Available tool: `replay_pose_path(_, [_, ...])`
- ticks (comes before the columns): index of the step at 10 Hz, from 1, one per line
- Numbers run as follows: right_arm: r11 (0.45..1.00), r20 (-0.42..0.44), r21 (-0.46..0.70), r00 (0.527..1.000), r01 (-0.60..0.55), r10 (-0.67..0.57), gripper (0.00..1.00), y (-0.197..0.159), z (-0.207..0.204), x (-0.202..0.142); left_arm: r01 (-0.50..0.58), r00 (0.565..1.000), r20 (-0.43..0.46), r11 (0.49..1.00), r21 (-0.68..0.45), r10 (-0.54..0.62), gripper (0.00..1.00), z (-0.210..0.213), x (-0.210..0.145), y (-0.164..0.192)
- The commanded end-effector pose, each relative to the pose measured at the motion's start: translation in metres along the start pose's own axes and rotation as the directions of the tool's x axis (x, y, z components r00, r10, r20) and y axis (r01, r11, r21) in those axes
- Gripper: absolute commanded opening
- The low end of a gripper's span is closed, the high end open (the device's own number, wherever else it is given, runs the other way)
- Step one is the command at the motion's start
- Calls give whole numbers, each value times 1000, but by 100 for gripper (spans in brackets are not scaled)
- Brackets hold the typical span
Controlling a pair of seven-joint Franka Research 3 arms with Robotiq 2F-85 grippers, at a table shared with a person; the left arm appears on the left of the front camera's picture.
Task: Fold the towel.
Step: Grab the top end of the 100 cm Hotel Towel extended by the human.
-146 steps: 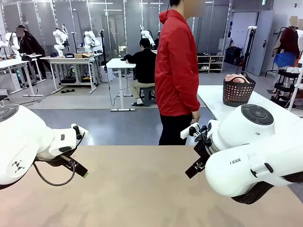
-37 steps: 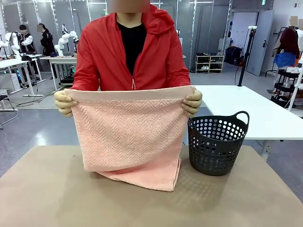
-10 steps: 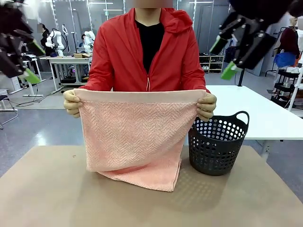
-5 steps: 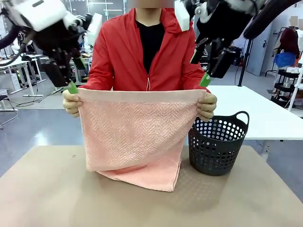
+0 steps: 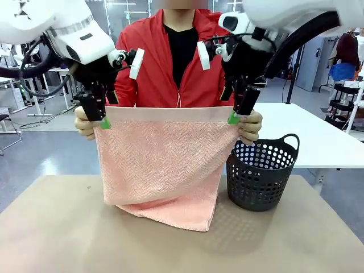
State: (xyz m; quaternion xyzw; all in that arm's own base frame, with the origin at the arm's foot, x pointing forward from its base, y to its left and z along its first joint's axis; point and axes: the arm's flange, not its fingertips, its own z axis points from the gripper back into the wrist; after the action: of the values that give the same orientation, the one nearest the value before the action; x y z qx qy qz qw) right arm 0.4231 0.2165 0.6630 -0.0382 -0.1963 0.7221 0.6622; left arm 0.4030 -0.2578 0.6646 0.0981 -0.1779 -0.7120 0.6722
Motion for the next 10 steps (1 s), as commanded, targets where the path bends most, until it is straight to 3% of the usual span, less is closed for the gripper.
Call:
replay_pose_path(1, [998,-35,2,998,55,-55,100,-6,-17,9,-52,999,6,998,-32,53,100,-3,0,9])
replay_pose_path(3, [998,-54,14,997,62,-61,100,-3,-30,11,-32,999,41,999,-37,33,98,-14,-7,15])
replay_pose_path(4, [998,-67,11,996,65,-64,100,-2,-33,11,-36,998,44,999,-38,38,56,-19,-10,18])
replay_pose_path(5, [998,-78,1,995,69,-69,52,-2,-35,11,-36,998,42,999,-31,37,38,-19,-12,17])
replay_pose_path(6, [998,-57,-5,996,69,-69,42,-1,-34,11,-63,997,47,998,-21,64,0,-19,-13,16])
replay_pose_path(7, [998,-63,-10,996,68,-69,0,0,-33,12,-59,997,47,998,-31,61,0,-19,-14,14])
replay_pose_path(8, [997,-63,-8,995,72,-72,0,1,-33,11,-57,996,62,998,-38,59,0,-18,-15,12])
replay_pose_path(9, [997,-52,-12,995,81,-82,0,3,-34,11,-57,995,76,998,-24,59,17,-15,-14,12])
replay_pose_path(10, [996,-52,-17,995,83,-84,14,4,-34,11,-57,996,61,998,-18,59,7,-14,-15,13])
